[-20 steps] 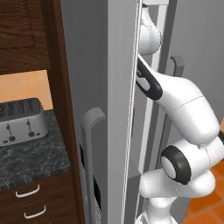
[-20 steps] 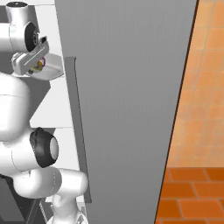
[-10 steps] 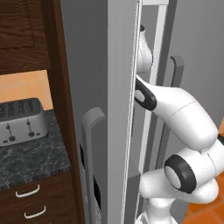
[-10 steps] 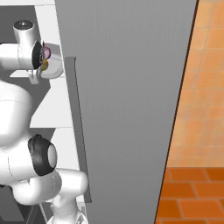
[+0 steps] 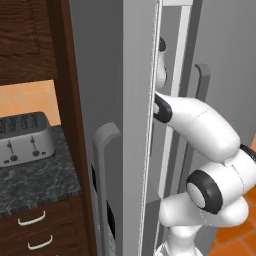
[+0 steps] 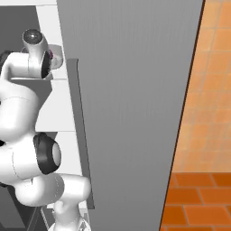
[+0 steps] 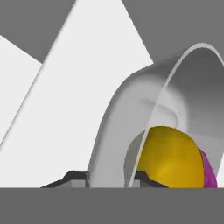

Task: Take the meat container that has the shrimp and place it on the second highest rack of the freezer. Then take the vegetable container that has the lemon and onion and place it on the highest rack of the freezer.

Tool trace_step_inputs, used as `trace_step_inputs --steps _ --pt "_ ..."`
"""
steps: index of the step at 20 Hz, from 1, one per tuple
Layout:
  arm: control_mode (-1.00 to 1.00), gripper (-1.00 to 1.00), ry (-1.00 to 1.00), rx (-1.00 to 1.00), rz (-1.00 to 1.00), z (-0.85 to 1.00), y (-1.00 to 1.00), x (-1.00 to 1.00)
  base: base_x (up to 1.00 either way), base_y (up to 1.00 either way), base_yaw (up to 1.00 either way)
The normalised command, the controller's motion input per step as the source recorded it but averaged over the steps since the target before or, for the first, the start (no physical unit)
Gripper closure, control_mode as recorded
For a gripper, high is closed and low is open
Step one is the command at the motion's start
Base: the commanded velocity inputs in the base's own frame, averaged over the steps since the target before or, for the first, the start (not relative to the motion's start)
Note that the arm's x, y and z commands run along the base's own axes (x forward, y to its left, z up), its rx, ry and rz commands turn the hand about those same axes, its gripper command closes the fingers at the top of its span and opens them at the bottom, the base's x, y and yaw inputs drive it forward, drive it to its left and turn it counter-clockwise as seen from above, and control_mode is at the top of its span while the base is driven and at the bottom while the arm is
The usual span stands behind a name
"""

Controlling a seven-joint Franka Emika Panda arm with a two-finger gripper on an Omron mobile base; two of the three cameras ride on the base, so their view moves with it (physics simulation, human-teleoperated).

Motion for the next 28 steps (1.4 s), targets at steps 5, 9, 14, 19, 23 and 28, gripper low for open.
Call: trace_step_inputs --steps 5,9,14,19,23,28 --pt "-1.00 -1.00 -0.40 -0.10 0.04 0.14 0.02 -0.28 0.00 0.00 0.00" --pt "-1.00 -1.00 -0.14 0.01 0.00 0.62 -0.03 -0.98 0.00 0.00 0.00" --pt "-1.00 -1.00 0.08 0.10 0.01 0.46 -0.51 -1.00 0.00 0.00 0.00" --pt "-1.00 -1.00 0.08 0.02 0.00 0.05 -0.44 -1.00 0.00 0.00 0.00" --pt "-1.00 -1.00 0.17 0.00 -0.02 -0.41 -0.51 -1.00 0.00 0.00 0.00" --pt "-1.00 -1.00 0.31 -0.07 -0.10 -1.00 -0.47 -1.00 0.00 0.00 0.00"
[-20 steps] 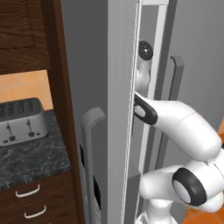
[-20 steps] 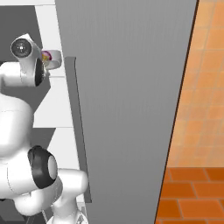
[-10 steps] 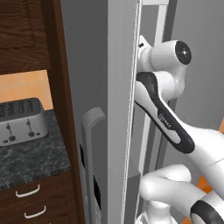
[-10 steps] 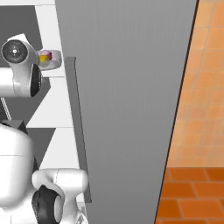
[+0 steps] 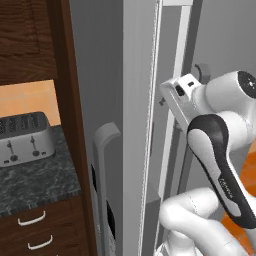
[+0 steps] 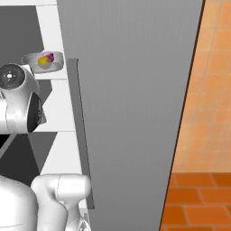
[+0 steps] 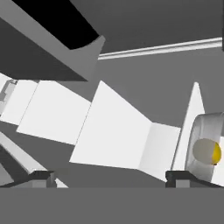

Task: Take the meat container that has the shrimp and place it on the second highest rack of the freezer. Then take the vegetable container that has the lemon and onion and place it on the highest rack of the freezer.

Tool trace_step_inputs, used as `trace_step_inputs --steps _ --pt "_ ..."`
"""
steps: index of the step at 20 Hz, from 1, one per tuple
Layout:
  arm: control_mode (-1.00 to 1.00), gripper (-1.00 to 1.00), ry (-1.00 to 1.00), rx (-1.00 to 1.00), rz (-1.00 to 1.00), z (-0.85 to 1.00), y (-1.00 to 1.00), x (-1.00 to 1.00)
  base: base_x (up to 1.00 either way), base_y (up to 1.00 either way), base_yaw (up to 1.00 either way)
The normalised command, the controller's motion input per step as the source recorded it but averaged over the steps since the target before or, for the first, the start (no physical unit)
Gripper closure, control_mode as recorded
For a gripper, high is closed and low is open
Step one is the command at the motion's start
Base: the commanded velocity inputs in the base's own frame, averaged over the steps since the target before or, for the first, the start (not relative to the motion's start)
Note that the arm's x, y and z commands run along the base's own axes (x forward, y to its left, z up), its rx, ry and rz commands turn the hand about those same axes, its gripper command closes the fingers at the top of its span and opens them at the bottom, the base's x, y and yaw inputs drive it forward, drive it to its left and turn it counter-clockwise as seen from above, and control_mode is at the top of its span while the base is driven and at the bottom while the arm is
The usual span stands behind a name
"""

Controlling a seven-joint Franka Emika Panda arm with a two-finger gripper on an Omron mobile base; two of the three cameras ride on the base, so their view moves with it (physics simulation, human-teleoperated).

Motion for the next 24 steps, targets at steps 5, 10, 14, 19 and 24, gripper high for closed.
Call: trace_step_inputs --steps 5,10,14,19,24 --pt "-1.00 -1.00 0.31 -0.06 -0.02 -1.00 -0.72 -0.82 0.00 0.00 0.00" --pt "-1.00 -1.00 0.02 0.00 0.00 -0.76 -0.31 -0.36 0.00 0.00 0.00" --pt "1.00 -1.00 0.02 0.00 0.00 -0.29 0.00 -0.05 -0.10 -0.01 0.00" --pt "1.00 -1.00 0.00 0.00 0.00 0.00 0.00 0.00 -0.40 -0.68 0.05" --pt "1.00 -1.00 0.00 0.00 0.00 0.00 0.00 0.00 -0.79 -0.75 0.26"
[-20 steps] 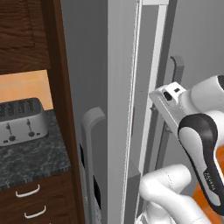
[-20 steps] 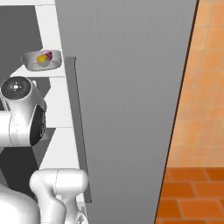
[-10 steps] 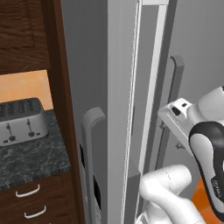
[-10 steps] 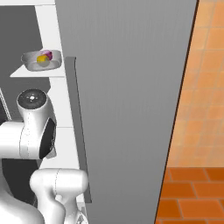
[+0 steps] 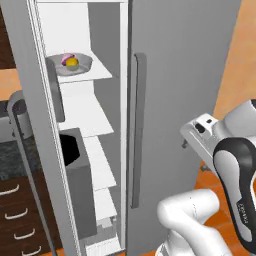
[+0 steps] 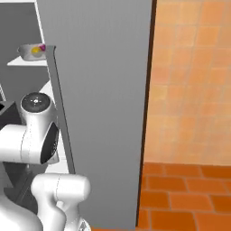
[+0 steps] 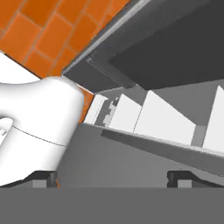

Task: Take the meat container that has the shrimp and place it on the second highest rack of the freezer. Then take the vegetable container that has the lemon and onion and place it on the highest rack of the freezer.

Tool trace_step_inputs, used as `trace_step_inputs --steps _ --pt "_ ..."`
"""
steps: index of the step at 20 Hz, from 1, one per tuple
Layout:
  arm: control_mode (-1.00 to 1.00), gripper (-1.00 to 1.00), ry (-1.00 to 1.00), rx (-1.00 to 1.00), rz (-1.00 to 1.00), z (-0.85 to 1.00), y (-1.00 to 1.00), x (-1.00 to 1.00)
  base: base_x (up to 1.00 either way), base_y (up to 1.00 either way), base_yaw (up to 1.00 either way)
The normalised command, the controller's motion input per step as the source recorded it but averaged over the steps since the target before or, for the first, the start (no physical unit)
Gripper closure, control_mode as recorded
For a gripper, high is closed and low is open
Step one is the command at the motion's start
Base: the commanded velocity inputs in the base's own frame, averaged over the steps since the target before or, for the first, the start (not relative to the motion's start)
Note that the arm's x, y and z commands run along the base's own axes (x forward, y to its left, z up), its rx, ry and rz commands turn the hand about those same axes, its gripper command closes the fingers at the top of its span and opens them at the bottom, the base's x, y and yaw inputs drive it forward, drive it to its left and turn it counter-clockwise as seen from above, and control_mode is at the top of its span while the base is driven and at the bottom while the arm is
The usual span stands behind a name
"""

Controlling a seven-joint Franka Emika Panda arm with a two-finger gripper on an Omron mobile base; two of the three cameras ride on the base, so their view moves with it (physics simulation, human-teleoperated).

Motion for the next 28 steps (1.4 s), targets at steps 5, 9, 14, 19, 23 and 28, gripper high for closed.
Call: trace_step_inputs --steps 5,9,14,19,23,28 --pt "1.00 -1.00 0.00 0.00 0.00 0.00 0.00 0.00 -0.67 -0.07 0.54" --pt "1.00 -1.00 0.00 0.00 0.00 0.00 0.00 0.00 -0.42 -0.04 0.65" --pt "1.00 -1.00 0.00 0.00 0.00 0.00 0.00 0.00 -0.22 0.00 0.70" --pt "1.00 -1.00 0.00 0.00 0.00 0.00 0.00 0.00 -0.11 -0.04 0.76" --pt "1.00 -1.00 0.00 0.00 0.00 0.00 0.00 0.00 -0.12 -0.11 0.75" --pt "1.00 -1.00 0.00 0.00 0.00 0.00 0.00 0.00 0.00 -0.11 0.79"
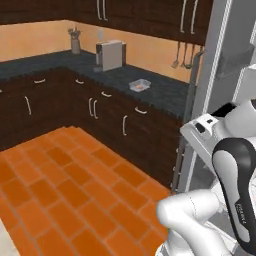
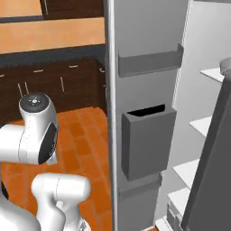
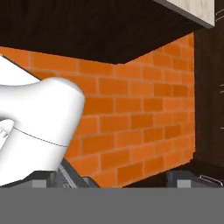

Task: Take the meat container that has the shrimp and place it on the second highest rack of the freezer. Then take the vegetable container that has the lemon and onion and place it on the highest rack of the freezer.

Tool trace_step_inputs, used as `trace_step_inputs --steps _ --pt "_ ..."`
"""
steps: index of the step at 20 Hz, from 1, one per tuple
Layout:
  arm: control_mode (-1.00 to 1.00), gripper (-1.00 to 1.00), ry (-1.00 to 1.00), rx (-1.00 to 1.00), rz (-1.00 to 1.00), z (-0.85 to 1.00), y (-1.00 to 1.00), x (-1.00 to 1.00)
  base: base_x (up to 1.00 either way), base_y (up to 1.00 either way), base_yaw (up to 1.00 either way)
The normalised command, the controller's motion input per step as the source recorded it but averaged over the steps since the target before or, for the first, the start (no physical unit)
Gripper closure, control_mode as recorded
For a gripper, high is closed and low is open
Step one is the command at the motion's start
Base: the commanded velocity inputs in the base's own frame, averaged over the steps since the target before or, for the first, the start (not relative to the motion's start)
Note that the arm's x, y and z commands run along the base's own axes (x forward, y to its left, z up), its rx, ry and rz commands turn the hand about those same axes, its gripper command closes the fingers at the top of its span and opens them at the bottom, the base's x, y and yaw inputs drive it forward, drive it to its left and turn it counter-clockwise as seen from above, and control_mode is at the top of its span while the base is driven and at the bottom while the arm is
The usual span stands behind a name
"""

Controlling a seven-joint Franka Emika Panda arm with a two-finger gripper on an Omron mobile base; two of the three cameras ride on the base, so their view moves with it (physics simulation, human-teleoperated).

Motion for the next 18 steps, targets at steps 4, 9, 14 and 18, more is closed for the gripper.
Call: trace_step_inputs --steps 4,9,14,18 --pt "1.00 -1.00 0.00 0.00 0.00 0.00 0.00 0.00 0.00 -0.01 0.81" --pt "1.00 -1.00 0.00 0.00 0.00 0.00 0.00 0.00 0.45 0.08 0.40" --pt "1.00 -1.00 0.00 0.00 0.00 0.00 0.00 0.00 1.00 0.16 0.05" --pt "1.00 -1.00 0.00 0.00 0.00 0.00 0.00 0.00 1.00 0.35 -0.18"
